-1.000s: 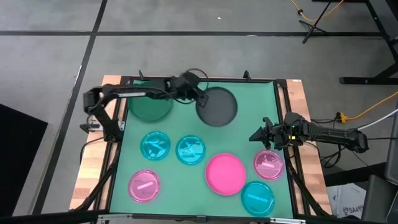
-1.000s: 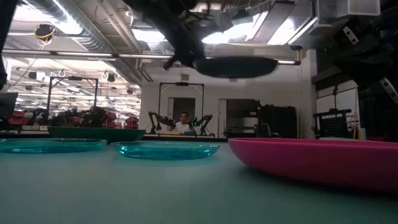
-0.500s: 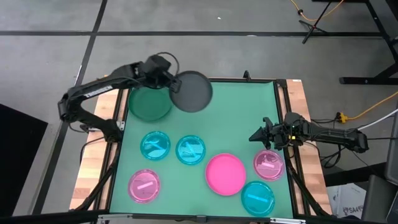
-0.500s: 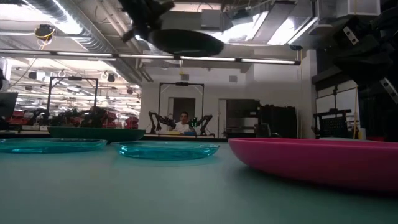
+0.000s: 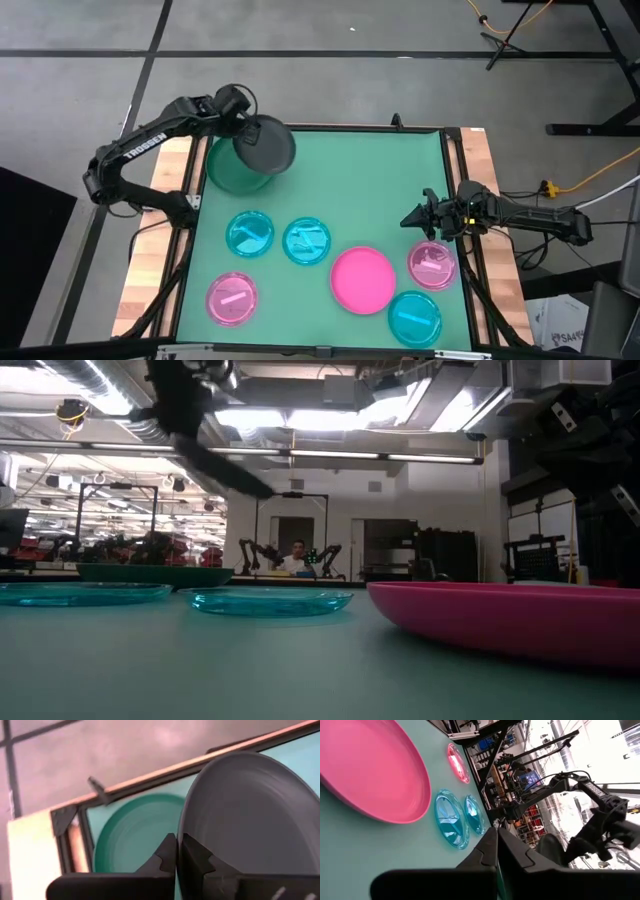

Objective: Stack plastic plates
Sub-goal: Stack the black plate on top of the green plate

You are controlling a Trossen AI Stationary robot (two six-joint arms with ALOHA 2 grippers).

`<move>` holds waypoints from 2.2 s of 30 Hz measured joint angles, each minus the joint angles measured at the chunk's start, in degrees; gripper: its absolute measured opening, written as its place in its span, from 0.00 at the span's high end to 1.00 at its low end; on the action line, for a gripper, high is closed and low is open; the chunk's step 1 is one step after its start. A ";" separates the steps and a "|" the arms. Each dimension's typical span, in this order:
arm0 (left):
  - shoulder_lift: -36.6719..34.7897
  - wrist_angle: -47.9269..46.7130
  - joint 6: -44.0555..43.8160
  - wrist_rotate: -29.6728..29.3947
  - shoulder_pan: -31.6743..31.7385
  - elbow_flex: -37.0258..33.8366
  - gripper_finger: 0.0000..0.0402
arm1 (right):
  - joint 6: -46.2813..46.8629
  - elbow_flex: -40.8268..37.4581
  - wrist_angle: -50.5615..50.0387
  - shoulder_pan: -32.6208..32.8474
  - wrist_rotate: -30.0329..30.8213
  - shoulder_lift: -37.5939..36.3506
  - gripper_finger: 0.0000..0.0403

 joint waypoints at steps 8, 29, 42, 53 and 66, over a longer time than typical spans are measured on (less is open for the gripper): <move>0.03 1.90 0.46 -0.01 6.71 -10.57 1.00 | 0.00 0.00 0.00 0.00 0.00 0.00 0.99; 0.10 13.79 -1.06 0.11 14.71 -22.44 1.00 | 0.02 0.00 0.00 0.00 -0.02 -0.01 0.99; 0.10 17.00 -2.36 -0.63 14.22 -25.22 0.97 | 0.00 0.00 0.00 0.00 -0.02 0.00 0.99; 0.10 21.75 -2.84 -1.20 12.79 -30.31 0.95 | 0.02 0.00 0.00 0.00 -0.02 -0.02 0.99; 0.12 23.83 -2.78 -1.67 12.73 -31.54 0.88 | 0.01 0.00 0.00 0.00 -0.02 -0.01 0.99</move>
